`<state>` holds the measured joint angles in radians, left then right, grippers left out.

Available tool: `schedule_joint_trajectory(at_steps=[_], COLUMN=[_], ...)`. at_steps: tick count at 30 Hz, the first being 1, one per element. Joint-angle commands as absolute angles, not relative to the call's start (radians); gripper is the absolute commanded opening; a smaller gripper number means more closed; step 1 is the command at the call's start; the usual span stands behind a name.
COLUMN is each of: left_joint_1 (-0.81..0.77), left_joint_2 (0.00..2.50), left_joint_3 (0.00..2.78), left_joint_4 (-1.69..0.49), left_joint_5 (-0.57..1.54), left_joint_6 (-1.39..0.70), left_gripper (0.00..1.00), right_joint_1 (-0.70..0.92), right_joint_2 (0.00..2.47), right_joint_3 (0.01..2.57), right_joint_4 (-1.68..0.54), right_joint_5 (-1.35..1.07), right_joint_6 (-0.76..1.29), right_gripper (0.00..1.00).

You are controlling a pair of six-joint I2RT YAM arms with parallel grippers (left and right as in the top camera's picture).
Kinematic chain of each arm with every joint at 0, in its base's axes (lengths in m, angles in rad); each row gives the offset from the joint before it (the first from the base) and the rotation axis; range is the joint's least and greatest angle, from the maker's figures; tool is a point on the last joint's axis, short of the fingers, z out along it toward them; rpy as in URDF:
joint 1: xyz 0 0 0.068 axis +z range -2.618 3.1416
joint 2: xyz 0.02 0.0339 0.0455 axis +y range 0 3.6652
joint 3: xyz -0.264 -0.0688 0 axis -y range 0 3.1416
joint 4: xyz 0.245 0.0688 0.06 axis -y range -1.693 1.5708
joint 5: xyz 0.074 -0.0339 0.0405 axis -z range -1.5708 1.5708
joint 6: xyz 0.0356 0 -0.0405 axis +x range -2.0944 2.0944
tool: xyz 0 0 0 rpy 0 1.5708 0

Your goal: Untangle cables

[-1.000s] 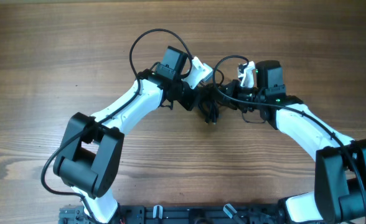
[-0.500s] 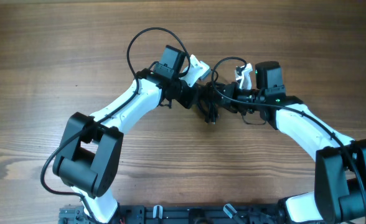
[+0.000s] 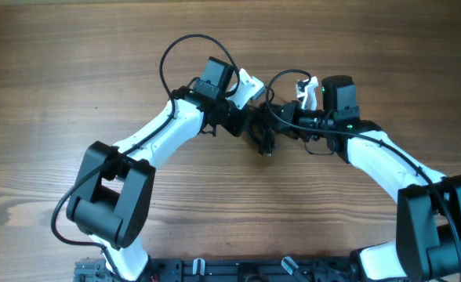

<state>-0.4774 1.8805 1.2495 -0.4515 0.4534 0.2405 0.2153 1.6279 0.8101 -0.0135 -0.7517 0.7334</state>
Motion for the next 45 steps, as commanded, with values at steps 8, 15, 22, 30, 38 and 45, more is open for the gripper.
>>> schedule_joint_trajectory(at_steps=[8, 15, 22, 30, 38, 45], left_joint_1=[-0.469, -0.469, -0.469, -0.469, -0.469, -0.469], left_joint_2=[1.892, 1.892, 1.892, 1.892, 1.892, 1.892], left_joint_3=[1.244, 1.244, 1.244, 1.244, 1.243, 1.243], left_joint_4=[-0.451, -0.452, -0.452, -0.452, -0.452, -0.456], left_joint_5=[0.437, 0.437, 0.437, 0.437, 0.437, 0.437], left_joint_6=[0.227, 0.227, 0.227, 0.227, 0.227, 0.228], left_gripper=[0.04, 0.04, 0.04, 0.04, 0.04, 0.04], right_joint_1=[0.254, 0.276, 0.283, 0.283, 0.283, 0.264], right_joint_2=[1.631, 1.631, 1.635, 1.703, 1.761, 1.761], right_joint_3=[0.811, 0.811, 0.811, 0.811, 0.811, 0.811], right_joint_4=[0.027, 0.020, 0.026, 0.070, 0.169, 0.235], right_joint_5=[-0.686, -0.584, -0.535, -0.569, -0.598, -0.587], right_joint_6=[0.769, 0.806, 0.813, 0.816, 0.875, 0.867], right_gripper=[0.18, 0.15, 0.15, 0.16, 0.16, 0.05])
